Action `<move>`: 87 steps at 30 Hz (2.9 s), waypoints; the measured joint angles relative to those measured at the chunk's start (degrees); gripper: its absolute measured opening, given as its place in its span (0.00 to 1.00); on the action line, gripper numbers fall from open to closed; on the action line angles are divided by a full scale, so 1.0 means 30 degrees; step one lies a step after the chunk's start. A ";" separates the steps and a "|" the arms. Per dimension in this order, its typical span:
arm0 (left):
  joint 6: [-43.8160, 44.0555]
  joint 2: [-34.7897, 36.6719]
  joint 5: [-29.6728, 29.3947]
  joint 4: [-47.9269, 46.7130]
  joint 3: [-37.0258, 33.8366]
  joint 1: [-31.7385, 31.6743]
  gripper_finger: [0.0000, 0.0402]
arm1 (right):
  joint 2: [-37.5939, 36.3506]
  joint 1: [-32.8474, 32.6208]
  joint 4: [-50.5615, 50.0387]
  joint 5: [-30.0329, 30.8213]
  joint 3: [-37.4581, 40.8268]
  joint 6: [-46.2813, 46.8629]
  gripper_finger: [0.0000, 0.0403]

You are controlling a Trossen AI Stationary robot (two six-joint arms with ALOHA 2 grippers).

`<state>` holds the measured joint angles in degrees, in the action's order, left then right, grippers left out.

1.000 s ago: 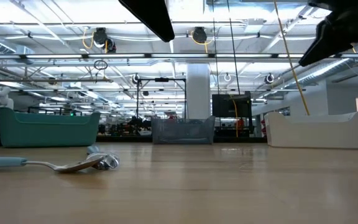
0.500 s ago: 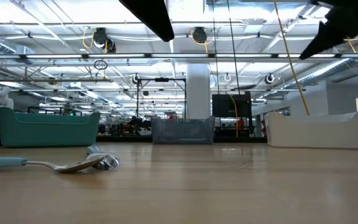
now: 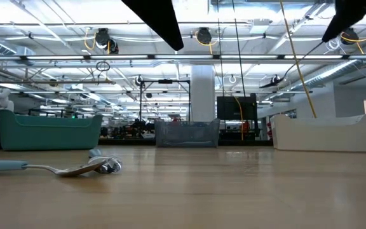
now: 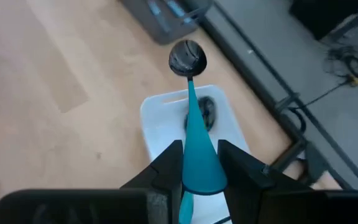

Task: Sort silverware by color (type)
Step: Put the blue spoon into the white bin, then put the light blue spoon into the black bin

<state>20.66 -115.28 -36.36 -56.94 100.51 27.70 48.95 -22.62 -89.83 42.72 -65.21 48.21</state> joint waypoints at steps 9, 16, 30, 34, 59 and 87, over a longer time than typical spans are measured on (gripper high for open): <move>-0.0401 0.0000 0.0000 0.0049 -0.0007 -0.0387 0.37 | -0.0628 0.0875 -0.0095 -0.1037 0.2140 0.0448 0.20; -0.0554 0.0000 -0.0002 0.0063 -0.0007 -0.0854 0.37 | -0.1152 0.2301 -0.0085 -0.2025 0.3942 0.0205 0.20; -0.1073 -0.0003 -0.0007 0.0680 -0.0007 -0.1308 0.37 | -0.1466 0.2683 0.2328 -0.1499 0.6637 -0.3418 0.20; -0.1602 -0.0007 0.0030 0.1227 -0.0007 -0.1318 0.37 | -0.1437 0.2683 0.2484 -0.1311 0.6748 -0.3658 0.20; -0.1897 -0.0007 0.0124 0.1513 -0.0015 -0.1333 0.37 | -0.1422 0.3465 0.2719 -0.0191 0.6741 -0.2804 0.25; 0.2107 -0.0007 0.1683 -0.0892 -0.0015 -0.0741 0.37 | 0.0517 -0.0349 1.3626 -0.4322 0.5342 -0.6238 0.25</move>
<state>26.98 -115.31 -31.31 -59.62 100.47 25.48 50.50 -23.66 -48.95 29.76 -49.19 29.50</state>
